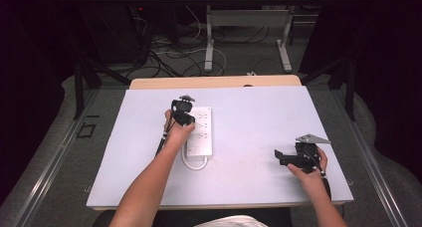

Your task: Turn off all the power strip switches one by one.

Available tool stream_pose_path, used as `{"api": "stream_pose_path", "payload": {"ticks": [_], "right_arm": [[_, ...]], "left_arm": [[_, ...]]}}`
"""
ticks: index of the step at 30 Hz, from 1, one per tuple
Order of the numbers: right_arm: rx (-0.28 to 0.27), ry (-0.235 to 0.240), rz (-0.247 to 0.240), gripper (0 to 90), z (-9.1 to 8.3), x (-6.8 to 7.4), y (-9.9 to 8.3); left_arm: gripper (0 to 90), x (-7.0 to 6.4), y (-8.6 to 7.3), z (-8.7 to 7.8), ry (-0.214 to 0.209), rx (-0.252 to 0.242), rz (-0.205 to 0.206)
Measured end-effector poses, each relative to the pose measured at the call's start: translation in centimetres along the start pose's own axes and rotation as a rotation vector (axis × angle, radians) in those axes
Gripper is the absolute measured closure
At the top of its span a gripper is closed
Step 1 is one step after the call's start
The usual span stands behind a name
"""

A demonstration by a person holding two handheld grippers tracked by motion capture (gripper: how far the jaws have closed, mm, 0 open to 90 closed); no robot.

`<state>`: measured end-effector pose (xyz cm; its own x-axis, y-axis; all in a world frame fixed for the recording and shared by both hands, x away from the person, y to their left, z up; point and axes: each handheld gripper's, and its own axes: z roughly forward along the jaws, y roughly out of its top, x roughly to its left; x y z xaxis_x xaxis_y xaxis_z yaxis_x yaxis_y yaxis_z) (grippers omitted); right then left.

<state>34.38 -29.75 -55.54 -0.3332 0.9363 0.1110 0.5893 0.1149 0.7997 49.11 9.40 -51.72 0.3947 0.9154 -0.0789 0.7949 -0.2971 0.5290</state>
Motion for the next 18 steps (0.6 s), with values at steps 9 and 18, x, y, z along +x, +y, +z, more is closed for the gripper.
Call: {"api": "stream_pose_path", "payload": {"ticks": [9, 18], "right_arm": [[0.003, 0.001, -0.002, 7.9, 0.03, -0.04, -0.02], [0.0, -0.003, -0.006, 8.0, 0.05, -0.17, -0.05]], "left_arm": [[89.9, -0.12, 0.04, 0.08, 0.006, -0.004, -0.007], [89.8, 0.27, 0.54, 0.15, 0.005, 0.018, -0.021]]}}
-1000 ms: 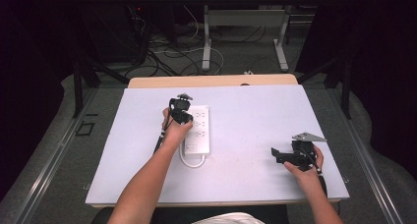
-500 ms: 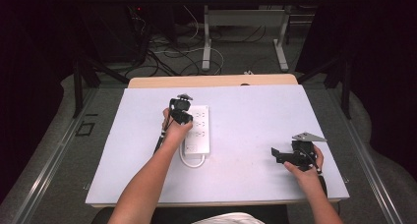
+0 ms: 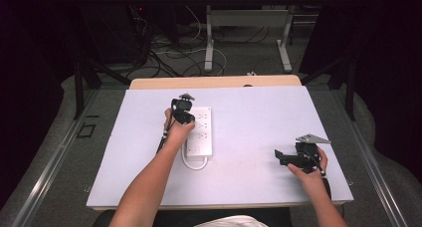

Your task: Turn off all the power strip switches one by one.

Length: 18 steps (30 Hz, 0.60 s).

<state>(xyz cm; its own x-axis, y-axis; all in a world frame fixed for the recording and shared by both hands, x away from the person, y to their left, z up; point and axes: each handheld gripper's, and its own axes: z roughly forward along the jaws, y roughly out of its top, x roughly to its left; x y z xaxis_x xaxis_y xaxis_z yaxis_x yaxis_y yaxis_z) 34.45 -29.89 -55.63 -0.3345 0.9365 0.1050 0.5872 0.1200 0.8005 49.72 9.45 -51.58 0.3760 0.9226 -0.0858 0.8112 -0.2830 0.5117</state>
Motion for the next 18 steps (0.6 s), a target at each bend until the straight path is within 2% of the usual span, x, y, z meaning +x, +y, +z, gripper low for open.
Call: {"api": "stream_pose_path", "payload": {"ticks": [11, 18], "right_arm": [[0.003, 0.001, 0.0, 7.9, 0.0, 0.0, 0.0], [0.001, 0.001, -0.002, 7.9, 0.1, -0.1, 0.0]], "left_arm": [[89.8, 0.4, 0.4, 0.1, 0.005, -0.003, -0.018], [89.8, 0.4, 1.3, -0.5, 0.008, -0.006, -0.009]]}}
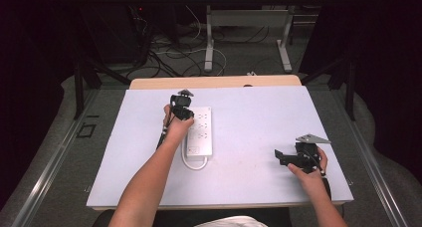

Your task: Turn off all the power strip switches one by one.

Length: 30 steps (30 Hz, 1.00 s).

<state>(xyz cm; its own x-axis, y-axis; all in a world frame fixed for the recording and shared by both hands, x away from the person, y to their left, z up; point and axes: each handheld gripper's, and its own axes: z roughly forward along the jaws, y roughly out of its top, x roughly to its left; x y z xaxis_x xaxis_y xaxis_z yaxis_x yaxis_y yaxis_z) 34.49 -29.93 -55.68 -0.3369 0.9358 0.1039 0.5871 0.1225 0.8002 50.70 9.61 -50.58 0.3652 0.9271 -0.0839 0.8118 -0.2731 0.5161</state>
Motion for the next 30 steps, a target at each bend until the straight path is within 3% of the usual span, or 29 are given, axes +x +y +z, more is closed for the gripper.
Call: {"api": "stream_pose_path", "payload": {"ticks": [14, 21, 26, 30], "right_arm": [[-0.005, -0.007, 0.01, 7.9, -0.1, -0.3, -0.1], [-0.001, -0.007, 0.017, 7.9, 0.0, -0.3, -0.1], [-0.003, -0.009, 0.015, 7.9, 0.0, -0.4, -0.2], [0.0, -0.009, 0.025, 8.0, 0.0, -0.3, -0.1]], "left_arm": [[89.8, 0.0, 1.9, 0.0, 0.018, -0.002, 0.02], [89.8, 0.5, 2.6, -0.1, 0.014, -0.015, 0.012], [89.9, 1.1, 2.9, 0.1, 0.01, -0.014, -0.019], [89.8, 1.2, 2.7, 0.4, 0.014, 0.005, -0.021]]}}
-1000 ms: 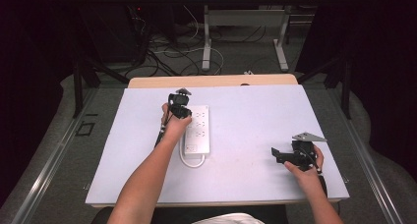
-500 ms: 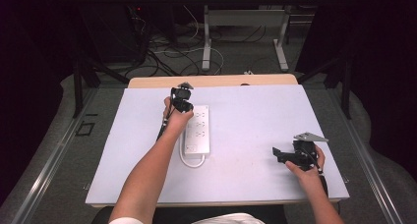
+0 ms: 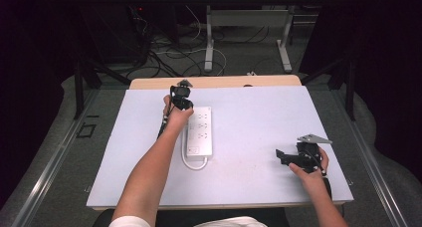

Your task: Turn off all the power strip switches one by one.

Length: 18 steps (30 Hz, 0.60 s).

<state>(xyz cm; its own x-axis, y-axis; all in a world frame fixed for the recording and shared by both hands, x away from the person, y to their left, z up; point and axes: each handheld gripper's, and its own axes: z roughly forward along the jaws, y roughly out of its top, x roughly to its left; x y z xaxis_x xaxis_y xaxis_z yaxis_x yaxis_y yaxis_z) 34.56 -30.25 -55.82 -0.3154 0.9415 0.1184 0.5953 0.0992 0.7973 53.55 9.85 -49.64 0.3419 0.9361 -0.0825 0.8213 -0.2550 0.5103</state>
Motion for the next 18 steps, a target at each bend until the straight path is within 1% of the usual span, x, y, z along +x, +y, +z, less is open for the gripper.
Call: {"api": "stream_pose_path", "payload": {"ticks": [2, 3, 4, 6, 7, 10, 11, 16, 17, 18], "right_arm": [[-0.003, 0.003, -0.006, 7.9, 0.02, 0.01, 0.05], [0.0, 0.006, -0.016, 7.9, 0.02, -0.03, 0.06], [-0.004, 0.003, -0.012, 7.9, 0.09, 0.04, 0.06], [-0.001, 0.005, -0.023, 7.9, 0.11, 0.05, 0.04], [-0.001, 0.004, -0.015, 8.0, 0.09, 0.16, 0.04], [-0.005, 0.005, -0.021, 7.9, -0.07, 0.16, 0.09], [-0.005, 0.003, -0.014, 8.0, -0.1, 0.2, 0.11], [-0.008, 0.0, -0.007, 7.9, -0.17, 0.22, 0.08], [-0.018, -0.007, -0.006, 7.9, -0.14, 0.26, 0.05], [-0.009, 0.002, -0.009, 8.0, -0.24, 0.19, 0.05]], "left_arm": [[89.8, -0.05, -0.01, 0.0, -0.002, -0.002, 0.005], [89.8, -0.06, 0.0, 0.01, -0.003, -0.004, 0.005], [89.8, -0.06, 0.01, 0.02, -0.002, -0.003, 0.005], [89.8, -0.04, 0.01, 0.1, -0.004, -0.002, 0.003], [89.8, -0.08, 0.02, 0.13, 0.0, -0.001, 0.001], [89.8, -0.08, 0.05, 0.32, -0.001, 0.003, 0.005], [89.8, -0.07, 0.03, 0.41, -0.003, 0.002, 0.004], [89.8, -0.02, 0.03, 0.83, 0.002, 0.014, 0.001], [89.8, 0.0, 0.05, 0.85, 0.001, 0.015, -0.001], [89.8, 0.02, 0.06, 0.89, 0.0, 0.013, -0.004]]}}
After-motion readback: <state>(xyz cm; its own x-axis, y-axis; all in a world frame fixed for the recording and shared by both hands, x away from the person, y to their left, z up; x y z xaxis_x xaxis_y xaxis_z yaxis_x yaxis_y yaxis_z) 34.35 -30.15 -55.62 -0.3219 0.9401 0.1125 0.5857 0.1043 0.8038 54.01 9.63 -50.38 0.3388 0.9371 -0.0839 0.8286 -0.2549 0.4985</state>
